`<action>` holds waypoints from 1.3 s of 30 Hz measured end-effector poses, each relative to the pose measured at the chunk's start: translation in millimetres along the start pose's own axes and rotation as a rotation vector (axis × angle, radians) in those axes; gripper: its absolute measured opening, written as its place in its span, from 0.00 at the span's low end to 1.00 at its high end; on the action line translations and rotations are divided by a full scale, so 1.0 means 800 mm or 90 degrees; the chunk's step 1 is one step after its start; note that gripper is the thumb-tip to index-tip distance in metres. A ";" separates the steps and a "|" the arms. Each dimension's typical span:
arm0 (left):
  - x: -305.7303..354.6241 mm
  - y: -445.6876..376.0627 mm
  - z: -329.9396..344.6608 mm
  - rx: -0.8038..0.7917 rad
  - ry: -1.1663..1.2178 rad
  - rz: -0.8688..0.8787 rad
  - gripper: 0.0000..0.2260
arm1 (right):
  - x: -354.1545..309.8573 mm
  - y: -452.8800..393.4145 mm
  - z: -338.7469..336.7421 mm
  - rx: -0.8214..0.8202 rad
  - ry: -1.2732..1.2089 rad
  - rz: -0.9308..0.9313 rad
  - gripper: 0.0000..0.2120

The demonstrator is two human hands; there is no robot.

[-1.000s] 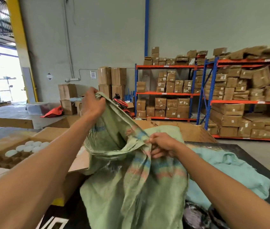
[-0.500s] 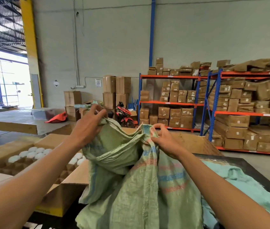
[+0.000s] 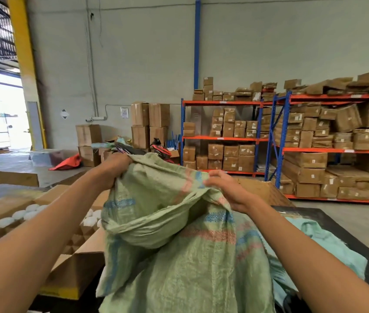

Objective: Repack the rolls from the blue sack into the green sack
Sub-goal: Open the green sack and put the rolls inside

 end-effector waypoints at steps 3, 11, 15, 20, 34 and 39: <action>-0.001 0.014 -0.015 -0.031 -0.199 0.146 0.11 | 0.010 0.012 -0.021 -0.016 0.186 0.005 0.26; -0.011 0.025 -0.003 -0.084 -0.394 0.402 0.23 | 0.037 0.005 -0.031 0.285 0.257 -0.100 0.12; 0.015 0.029 -0.039 0.372 -0.536 0.514 0.11 | 0.045 -0.001 0.037 0.090 -0.188 0.085 0.16; 0.050 0.042 -0.068 0.476 -0.465 0.287 0.10 | -0.012 -0.018 0.105 -0.074 -0.199 0.024 0.13; -0.002 0.033 -0.070 -0.073 -0.514 0.108 0.41 | -0.021 -0.033 0.060 0.142 -0.029 -0.092 0.08; 0.005 0.037 -0.053 -0.064 -0.533 0.311 0.29 | -0.070 -0.036 0.085 -0.067 0.075 -0.090 0.30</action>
Point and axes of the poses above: each hand's wrist, its own y-axis away from the middle knuckle, its own z-axis out of the palm, x = y × z, the point moved 6 cm from there along -y, towards the middle knuckle, and after that the axes turned 15 degrees about -y, right-handed, at the moved point
